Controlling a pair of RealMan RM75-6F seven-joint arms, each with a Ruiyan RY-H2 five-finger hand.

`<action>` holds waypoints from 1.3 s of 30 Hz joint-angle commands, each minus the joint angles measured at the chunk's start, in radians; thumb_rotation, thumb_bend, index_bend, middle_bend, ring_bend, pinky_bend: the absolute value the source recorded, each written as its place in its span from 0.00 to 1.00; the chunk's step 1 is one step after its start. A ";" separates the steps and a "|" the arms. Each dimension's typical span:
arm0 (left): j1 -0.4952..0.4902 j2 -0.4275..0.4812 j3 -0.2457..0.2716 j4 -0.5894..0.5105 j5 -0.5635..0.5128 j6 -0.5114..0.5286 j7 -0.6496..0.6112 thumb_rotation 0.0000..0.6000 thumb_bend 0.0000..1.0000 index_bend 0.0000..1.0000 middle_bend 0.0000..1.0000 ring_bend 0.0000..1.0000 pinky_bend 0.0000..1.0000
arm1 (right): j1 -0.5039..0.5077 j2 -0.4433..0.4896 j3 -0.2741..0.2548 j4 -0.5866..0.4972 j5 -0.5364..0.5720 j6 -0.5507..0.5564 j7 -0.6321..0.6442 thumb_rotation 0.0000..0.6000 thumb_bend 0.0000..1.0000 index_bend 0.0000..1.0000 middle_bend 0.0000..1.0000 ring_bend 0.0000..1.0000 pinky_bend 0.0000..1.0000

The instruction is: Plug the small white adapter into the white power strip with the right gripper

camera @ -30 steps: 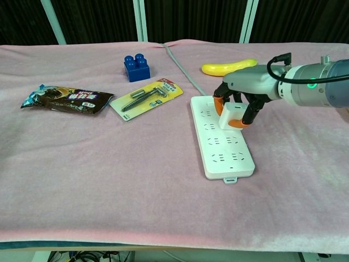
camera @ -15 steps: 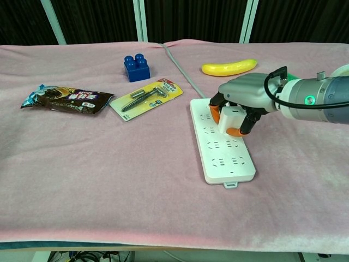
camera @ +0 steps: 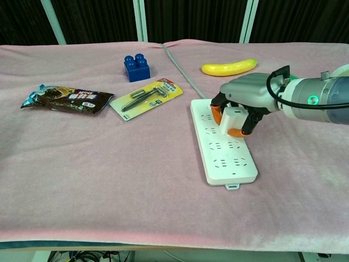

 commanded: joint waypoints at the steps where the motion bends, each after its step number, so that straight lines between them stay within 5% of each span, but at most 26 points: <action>1: 0.001 0.000 0.000 -0.001 0.000 0.001 0.001 1.00 0.24 0.01 0.00 0.00 0.00 | 0.004 0.033 0.016 -0.036 0.036 -0.007 0.003 1.00 0.26 0.12 0.06 0.31 0.39; 7: 0.001 0.000 0.000 -0.001 -0.003 0.001 0.004 1.00 0.24 0.01 0.00 0.00 0.00 | -0.013 0.100 0.053 -0.114 0.050 0.001 0.060 1.00 0.22 0.02 0.00 0.18 0.29; 17: 0.005 -0.001 0.001 -0.005 -0.001 0.012 0.009 1.00 0.24 0.01 0.00 0.00 0.00 | -0.084 0.298 0.097 -0.246 -0.026 0.130 0.115 1.00 0.22 0.02 0.00 0.17 0.26; 26: 0.010 -0.009 -0.001 0.003 0.032 0.042 -0.003 1.00 0.24 0.01 0.00 0.00 0.00 | -0.316 0.497 0.008 -0.321 -0.270 0.389 0.192 1.00 0.22 0.00 0.03 0.19 0.23; 31: 0.015 -0.018 0.002 0.016 0.086 0.075 -0.036 1.00 0.24 0.01 0.00 0.00 0.00 | -0.472 0.470 -0.070 -0.236 -0.413 0.542 0.243 1.00 0.22 0.00 0.03 0.19 0.23; 39: 0.024 -0.029 0.009 0.041 0.164 0.122 -0.108 1.00 0.24 0.01 0.00 0.00 0.00 | -0.645 0.336 -0.114 -0.047 -0.507 0.695 0.282 1.00 0.22 0.00 0.04 0.19 0.23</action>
